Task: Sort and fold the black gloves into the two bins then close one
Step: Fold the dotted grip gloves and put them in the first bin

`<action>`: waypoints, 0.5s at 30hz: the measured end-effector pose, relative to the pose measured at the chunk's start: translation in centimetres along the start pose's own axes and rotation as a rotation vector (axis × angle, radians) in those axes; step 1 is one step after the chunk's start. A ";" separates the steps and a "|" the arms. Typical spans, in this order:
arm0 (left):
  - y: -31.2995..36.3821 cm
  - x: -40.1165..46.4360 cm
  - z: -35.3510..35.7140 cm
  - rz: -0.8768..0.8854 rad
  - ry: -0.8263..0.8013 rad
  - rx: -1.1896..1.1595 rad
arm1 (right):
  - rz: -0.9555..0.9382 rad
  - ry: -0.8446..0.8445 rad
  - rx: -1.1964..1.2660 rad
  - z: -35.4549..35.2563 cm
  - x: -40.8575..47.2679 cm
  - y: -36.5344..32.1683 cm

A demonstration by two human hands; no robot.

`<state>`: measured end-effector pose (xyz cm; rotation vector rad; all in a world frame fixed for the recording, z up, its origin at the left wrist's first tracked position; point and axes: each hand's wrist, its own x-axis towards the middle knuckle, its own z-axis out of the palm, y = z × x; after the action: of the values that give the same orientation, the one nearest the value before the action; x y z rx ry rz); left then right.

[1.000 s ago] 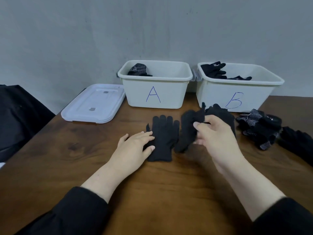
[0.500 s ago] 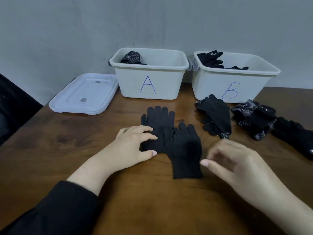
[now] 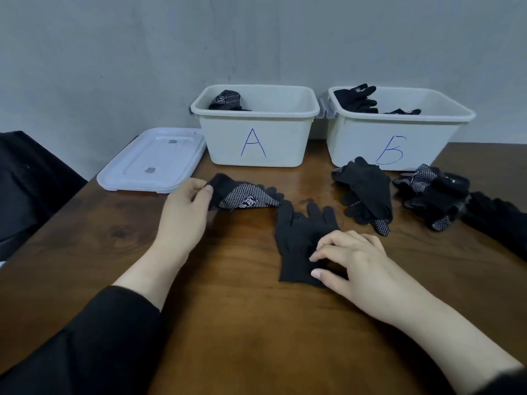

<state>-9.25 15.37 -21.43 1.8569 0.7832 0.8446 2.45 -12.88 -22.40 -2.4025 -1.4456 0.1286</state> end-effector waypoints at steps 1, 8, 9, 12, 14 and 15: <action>0.1 0.1 -0.1 -0.020 0.015 -0.069 | 0.008 0.003 0.009 -0.1 0.0 0.0; 0.4 0.1 0.0 0.045 -0.017 -0.124 | 0.065 -0.018 0.078 0.5 -0.3 -0.8; 0.6 0.3 -0.1 0.061 -0.049 -0.126 | 0.062 -0.027 0.081 0.5 -0.2 -0.8; 0.5 0.0 -1.4 0.212 -0.265 0.033 | 0.043 -0.004 0.104 0.5 0.1 -0.6; -0.3 -1.0 -2.4 0.383 -0.400 0.318 | 0.076 0.073 0.178 0.3 0.4 -0.4; -0.8 -1.6 -2.7 0.449 -0.438 0.433 | 0.083 0.100 0.192 0.3 0.5 -0.5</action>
<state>-12.50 15.67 -21.57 2.5475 0.2821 0.5163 2.25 -12.14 -22.46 -2.2792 -1.2317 0.1570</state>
